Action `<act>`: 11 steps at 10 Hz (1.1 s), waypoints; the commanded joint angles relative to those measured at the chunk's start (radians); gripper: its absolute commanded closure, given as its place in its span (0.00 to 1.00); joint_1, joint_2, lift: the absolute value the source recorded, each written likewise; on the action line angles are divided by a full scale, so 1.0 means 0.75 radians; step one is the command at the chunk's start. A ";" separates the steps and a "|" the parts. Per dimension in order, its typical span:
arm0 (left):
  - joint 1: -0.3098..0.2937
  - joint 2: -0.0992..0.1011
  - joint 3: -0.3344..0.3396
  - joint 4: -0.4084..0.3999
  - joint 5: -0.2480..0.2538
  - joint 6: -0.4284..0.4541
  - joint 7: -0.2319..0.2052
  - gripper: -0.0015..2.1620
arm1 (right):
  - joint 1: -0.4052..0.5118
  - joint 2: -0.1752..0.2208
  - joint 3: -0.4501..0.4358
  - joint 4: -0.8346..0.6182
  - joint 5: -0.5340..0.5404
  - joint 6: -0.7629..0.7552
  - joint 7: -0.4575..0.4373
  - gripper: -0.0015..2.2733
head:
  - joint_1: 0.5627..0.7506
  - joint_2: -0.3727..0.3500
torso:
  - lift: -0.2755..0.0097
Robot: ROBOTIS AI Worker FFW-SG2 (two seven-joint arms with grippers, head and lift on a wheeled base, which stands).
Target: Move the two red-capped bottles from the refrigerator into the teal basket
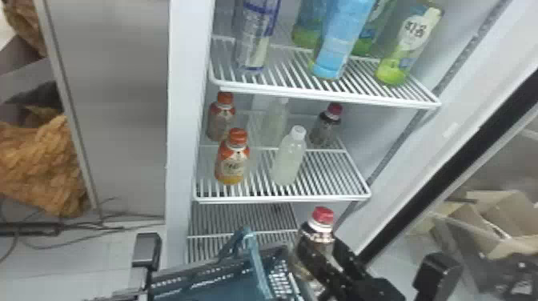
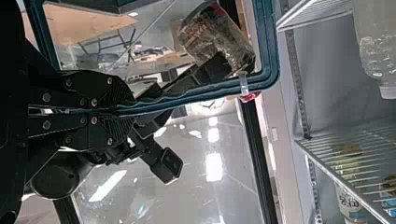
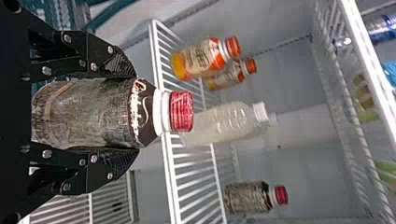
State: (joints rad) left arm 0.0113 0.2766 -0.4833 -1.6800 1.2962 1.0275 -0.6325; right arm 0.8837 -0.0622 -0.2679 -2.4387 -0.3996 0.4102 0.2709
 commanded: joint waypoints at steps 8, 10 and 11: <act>-0.005 -0.001 -0.010 0.000 -0.011 0.004 0.003 0.51 | 0.026 -0.050 0.022 -0.098 0.022 0.248 0.072 0.26 | 0.70 0.03 | 0.17; -0.005 -0.001 -0.010 0.000 -0.011 0.004 0.005 0.51 | 0.019 -0.056 0.022 -0.098 0.049 0.258 0.085 0.18 | 0.70 0.03 | 0.17; -0.005 -0.001 -0.012 0.000 -0.011 0.004 0.005 0.51 | 0.010 -0.054 0.022 -0.072 0.057 0.222 0.085 0.16 | 0.70 0.03 | 0.17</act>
State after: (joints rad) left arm 0.0072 0.2760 -0.4915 -1.6797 1.2892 1.0310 -0.6304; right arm 0.8954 -0.1042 -0.2506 -2.5041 -0.3606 0.5915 0.3345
